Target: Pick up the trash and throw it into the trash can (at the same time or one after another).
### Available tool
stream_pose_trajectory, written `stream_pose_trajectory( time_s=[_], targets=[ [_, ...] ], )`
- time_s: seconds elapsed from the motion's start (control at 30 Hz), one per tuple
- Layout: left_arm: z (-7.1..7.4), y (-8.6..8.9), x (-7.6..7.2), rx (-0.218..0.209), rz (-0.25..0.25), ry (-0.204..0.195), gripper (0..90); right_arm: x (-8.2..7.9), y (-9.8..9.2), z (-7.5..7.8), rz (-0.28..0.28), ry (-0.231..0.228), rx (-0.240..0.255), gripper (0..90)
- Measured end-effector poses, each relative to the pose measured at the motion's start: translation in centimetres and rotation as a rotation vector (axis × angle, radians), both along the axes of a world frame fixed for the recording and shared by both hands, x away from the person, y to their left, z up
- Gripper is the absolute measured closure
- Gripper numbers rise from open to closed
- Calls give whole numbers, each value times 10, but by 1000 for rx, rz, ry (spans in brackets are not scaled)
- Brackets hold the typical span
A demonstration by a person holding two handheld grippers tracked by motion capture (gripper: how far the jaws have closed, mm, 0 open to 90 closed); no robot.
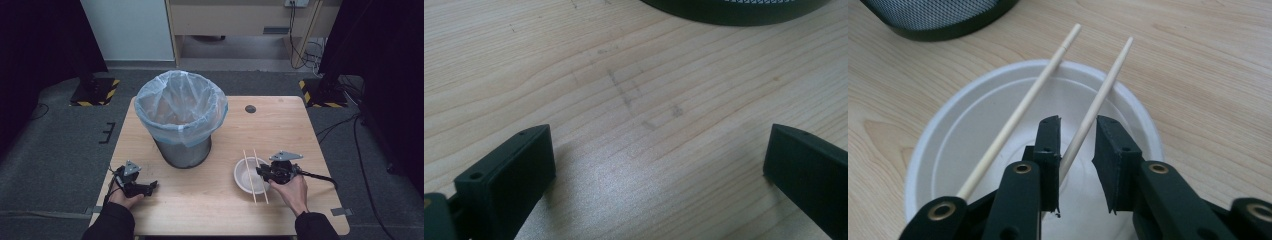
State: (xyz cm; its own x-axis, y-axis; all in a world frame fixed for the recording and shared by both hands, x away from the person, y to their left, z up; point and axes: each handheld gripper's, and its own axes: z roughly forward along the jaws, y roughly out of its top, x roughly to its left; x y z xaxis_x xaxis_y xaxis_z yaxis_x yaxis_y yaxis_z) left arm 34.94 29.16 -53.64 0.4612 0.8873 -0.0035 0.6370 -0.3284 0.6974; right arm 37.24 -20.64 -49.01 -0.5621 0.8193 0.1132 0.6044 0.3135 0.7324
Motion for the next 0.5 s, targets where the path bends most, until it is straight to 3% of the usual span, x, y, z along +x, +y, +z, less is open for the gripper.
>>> stream_pose_trajectory(
  time_s=[0.5],
  targets=[
    [0, 0, 0, 0, 0, 0, 0, 1, 0, -1, -7, 21, -25, 776]
  ],
)
